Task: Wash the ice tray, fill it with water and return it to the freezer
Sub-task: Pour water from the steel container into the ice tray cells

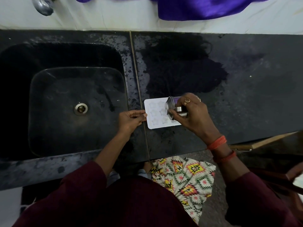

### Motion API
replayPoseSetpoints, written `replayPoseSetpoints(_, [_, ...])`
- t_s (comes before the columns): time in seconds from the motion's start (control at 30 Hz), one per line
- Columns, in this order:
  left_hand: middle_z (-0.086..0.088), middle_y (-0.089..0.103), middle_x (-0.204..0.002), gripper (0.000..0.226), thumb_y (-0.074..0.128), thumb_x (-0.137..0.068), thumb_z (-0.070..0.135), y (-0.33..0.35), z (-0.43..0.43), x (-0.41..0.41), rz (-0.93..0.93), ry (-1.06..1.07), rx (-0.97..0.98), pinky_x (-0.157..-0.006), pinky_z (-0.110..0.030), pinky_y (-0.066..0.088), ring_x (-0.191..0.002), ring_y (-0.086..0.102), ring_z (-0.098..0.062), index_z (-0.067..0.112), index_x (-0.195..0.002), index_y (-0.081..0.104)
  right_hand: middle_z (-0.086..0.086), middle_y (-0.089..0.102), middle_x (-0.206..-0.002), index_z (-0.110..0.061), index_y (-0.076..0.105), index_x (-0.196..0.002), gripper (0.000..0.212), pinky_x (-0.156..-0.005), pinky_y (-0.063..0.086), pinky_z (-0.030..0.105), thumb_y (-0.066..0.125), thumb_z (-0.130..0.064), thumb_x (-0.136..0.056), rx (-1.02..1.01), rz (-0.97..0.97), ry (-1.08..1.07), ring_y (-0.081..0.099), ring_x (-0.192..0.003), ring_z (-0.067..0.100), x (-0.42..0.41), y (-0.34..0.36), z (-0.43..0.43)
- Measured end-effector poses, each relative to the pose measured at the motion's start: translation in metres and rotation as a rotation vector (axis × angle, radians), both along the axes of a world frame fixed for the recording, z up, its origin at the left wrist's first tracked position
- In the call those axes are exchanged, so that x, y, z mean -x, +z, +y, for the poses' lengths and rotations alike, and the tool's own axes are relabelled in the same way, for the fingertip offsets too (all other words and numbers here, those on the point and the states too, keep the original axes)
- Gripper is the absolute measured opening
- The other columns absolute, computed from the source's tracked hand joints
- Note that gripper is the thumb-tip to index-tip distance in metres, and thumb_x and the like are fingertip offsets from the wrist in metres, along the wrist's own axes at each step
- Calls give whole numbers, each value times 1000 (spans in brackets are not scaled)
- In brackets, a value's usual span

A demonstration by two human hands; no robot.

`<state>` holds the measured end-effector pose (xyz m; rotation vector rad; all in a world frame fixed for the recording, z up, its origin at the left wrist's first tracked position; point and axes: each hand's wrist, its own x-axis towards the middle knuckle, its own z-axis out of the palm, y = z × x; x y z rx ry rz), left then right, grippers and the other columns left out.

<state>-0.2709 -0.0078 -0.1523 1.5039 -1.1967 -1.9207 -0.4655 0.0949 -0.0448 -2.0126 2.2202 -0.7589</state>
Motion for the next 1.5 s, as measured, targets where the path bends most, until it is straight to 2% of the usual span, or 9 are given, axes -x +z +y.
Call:
replayPoseSetpoints(0.3, [-11, 78, -91, 18, 81, -83, 13, 0, 0, 0, -3, -3, 10, -59, -13, 51, -75, 75, -8, 7, -100, 77, 8, 55, -79, -5, 60, -76, 25, -70, 40, 29, 82, -16, -81, 19, -1, 30, 52, -74, 24, -1, 0, 0])
replayPoseSetpoints(0.53, [-12, 78, -92, 19, 80, -83, 12, 1, 1, -1, -3, -3, 15, -58, -13, 51, -76, 75, -9, 6, -101, 78, 7, 55, -77, -6, 59, -75, 26, -69, 39, 28, 82, -17, -80, 16, -9, 12, 54, -73, 25, -3, 3, 1])
replayPoseSetpoints(0.7, [-10, 77, -89, 14, 80, -83, 12, 2, 1, -1, 0, -2, 15, -58, -12, 51, -73, 74, -6, 9, -97, 77, 7, 58, -77, -8, 60, -75, 26, -71, 36, 20, 83, -18, -80, 48, -65, -36, 55, -72, 23, -4, 5, 6])
replayPoseSetpoints(0.8, [-9, 77, -88, 11, 80, -83, 12, 3, 1, 0, 5, -2, 15, -59, -12, 51, -72, 74, -4, 13, -94, 77, 4, 59, -78, -10, 60, -75, 27, -69, 41, 23, 79, -27, -83, 49, -112, -79, 55, -72, 19, -4, 5, 13])
replayPoseSetpoints(0.93, [-11, 77, -90, 16, 80, -83, 12, 2, 1, -1, -1, -6, 20, -60, -13, 51, -74, 74, -6, 8, -98, 77, 2, 58, -79, -10, 60, -77, 29, -65, 45, 27, 71, -35, -87, 52, -149, -87, 54, -71, 17, -3, 5, 21])
replayPoseSetpoints(1.1, [-12, 77, -91, 19, 80, -83, 12, 2, 1, 0, 0, -10, 24, -60, -13, 51, -74, 74, -5, 5, -101, 77, 6, 60, -82, -8, 60, -77, 29, -70, 48, 32, 71, -33, -87, 61, -98, -60, 58, -75, 23, -5, 1, 29])
replayPoseSetpoints(1.37, [-12, 77, -92, 16, 80, -83, 12, 1, 1, -1, 0, -8, 22, -62, -14, 52, -74, 74, -6, 7, -98, 77, 9, 59, -84, -7, 59, -80, 26, -68, 51, 41, 76, -25, -86, 45, -41, 3, 60, -82, 31, -12, 0, 31])
replayPoseSetpoints(1.5, [-13, 76, -90, 19, 79, -84, 11, 3, 2, 0, -8, -3, 33, -62, -13, 53, -69, 73, -2, 3, -101, 76, 10, 58, -85, -6, 61, -81, 24, -71, 51, 42, 78, -21, -85, 18, -31, 22, 59, -83, 31, -14, -4, 31])
